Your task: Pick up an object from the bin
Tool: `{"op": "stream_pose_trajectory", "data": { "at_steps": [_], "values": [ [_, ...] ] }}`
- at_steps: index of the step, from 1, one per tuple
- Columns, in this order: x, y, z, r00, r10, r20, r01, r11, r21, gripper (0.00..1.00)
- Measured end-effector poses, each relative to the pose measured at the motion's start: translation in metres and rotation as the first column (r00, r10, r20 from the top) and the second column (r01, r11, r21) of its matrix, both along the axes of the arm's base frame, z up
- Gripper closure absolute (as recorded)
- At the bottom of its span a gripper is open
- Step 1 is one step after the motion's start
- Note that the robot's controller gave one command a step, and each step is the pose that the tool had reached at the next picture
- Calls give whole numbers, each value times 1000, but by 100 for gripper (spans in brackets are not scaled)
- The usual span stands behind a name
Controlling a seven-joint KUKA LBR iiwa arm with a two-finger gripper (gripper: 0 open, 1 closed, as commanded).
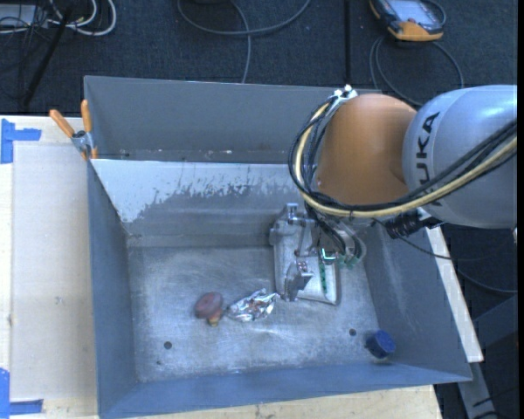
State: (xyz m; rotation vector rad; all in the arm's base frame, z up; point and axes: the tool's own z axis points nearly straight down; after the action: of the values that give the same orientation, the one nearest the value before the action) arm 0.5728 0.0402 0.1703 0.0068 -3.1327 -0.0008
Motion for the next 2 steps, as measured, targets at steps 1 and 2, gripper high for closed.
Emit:
{"op": "stream_pose_trajectory", "data": {
  "at_steps": [1,2],
  "values": [
    [-25,10,-99,979,203,13,-203,979,0,0],
    [-25,10,-97,980,200,12,-200,980,0,100]
  ]
}}
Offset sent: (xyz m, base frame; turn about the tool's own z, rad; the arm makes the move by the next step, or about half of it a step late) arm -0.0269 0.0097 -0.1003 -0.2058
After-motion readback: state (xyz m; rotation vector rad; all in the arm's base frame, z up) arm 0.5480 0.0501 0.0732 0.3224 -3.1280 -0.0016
